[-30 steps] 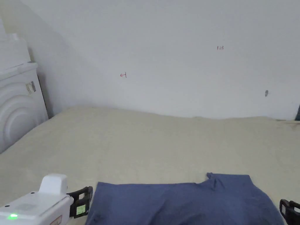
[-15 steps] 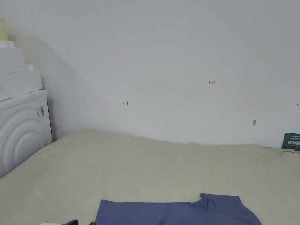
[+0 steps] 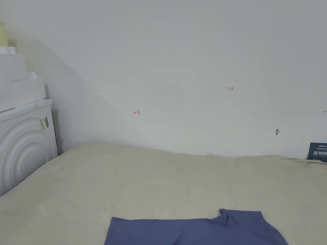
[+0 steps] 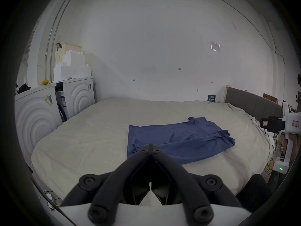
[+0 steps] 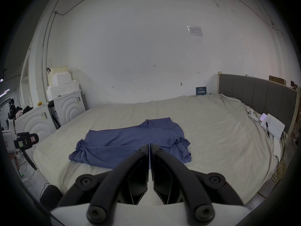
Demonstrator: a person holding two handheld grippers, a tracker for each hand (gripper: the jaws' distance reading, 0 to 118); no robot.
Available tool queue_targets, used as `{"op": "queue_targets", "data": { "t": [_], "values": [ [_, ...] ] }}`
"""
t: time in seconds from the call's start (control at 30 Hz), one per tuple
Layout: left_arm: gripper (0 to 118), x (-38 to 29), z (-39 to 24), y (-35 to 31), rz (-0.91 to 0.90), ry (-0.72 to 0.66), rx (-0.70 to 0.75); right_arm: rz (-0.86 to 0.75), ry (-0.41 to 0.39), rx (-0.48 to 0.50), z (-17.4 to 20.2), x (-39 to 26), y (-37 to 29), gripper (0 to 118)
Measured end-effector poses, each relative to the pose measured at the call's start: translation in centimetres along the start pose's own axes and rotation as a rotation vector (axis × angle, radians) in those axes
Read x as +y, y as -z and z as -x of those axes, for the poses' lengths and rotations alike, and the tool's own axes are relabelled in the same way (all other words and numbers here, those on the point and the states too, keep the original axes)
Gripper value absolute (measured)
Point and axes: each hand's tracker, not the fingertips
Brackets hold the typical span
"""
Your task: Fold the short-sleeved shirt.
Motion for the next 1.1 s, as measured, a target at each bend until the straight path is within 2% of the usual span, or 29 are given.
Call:
{"op": "queue_targets", "data": {
  "t": [0.2, 0.37, 0.4, 0.43, 0.47, 0.5, 0.53, 0.57, 0.8, 1.0, 1.07, 1.1],
  "values": [
    [0, -0.8, 0.2, 1.0, 0.010, -0.021, 0.031, 0.002, -0.009, 0.011, 0.2, -0.2, -0.2, 2],
    [0, -3.2, 1.5, 4.8, 0.135, -0.073, 0.054, 0.019, 0.002, 0.025, 0.1, -0.6, -0.3, 2],
    [4, -3.8, 1.7, 6.0, 0.166, -0.076, 0.079, 0.026, 0.007, 0.029, 0.0, -0.7, -0.3, 2],
    [14, -4.3, 2.0, 7.3, 0.182, -0.077, 0.095, 0.032, 0.010, 0.033, -0.1, -0.8, -0.3, 2],
    [33, -5.0, 2.3, 8.6, 0.178, -0.075, 0.081, 0.038, 0.012, 0.033, -0.1, -0.9, -0.2, 2],
    [65, -5.7, 2.7, 10.0, 0.173, -0.072, 0.071, 0.045, 0.011, 0.032, -0.1, -1.0, -0.2, 2],
    [82, -6.1, 2.8, 11.3, 0.188, -0.062, 0.067, 0.053, 0.007, 0.032, -0.3, -1.2, 0.0, 2],
    [90, -6.5, 2.9, 12.8, 0.235, -0.051, 0.074, 0.063, 0.003, 0.032, -0.4, -1.3, 0.1, 2],
    [91, -7.9, 3.9, 20.7, 0.355, -0.066, 0.109, 0.109, 0.017, 0.024, -1.2, -2.0, 1.4, 2],
    [89, -9.8, 4.3, 24.2, 0.437, -0.067, 0.110, 0.146, 0.014, 0.004, -1.7, -2.7, 2.5, 2],
    [83, -9.5, 3.9, 23.9, 0.436, -0.054, 0.121, 0.157, 0.022, 0.003, -1.9, -3.0, 2.8, 2],
    [72, -9.4, 3.8, 23.8, 0.441, -0.040, 0.128, 0.157, 0.027, 0.003, -2.0, -3.2, 2.9, 2]
  ]
}}
